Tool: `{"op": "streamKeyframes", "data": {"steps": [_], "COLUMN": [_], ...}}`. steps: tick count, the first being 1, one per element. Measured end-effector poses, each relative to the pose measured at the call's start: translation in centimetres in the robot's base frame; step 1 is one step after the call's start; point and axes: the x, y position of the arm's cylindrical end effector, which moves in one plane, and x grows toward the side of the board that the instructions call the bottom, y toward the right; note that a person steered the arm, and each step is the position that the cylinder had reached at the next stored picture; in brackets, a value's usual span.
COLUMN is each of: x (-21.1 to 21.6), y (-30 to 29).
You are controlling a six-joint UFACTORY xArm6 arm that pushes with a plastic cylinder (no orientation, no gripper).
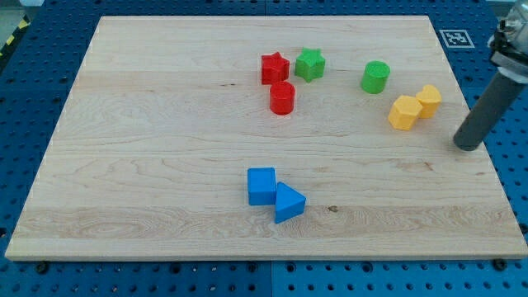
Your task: Slightly move the yellow hexagon towards up
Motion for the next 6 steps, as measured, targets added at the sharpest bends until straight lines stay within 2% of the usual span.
{"op": "streamKeyframes", "data": {"steps": [2,4,6], "x": [-1.6,-2.6,-0.9], "y": [-6.7,-4.2,-4.6]}}
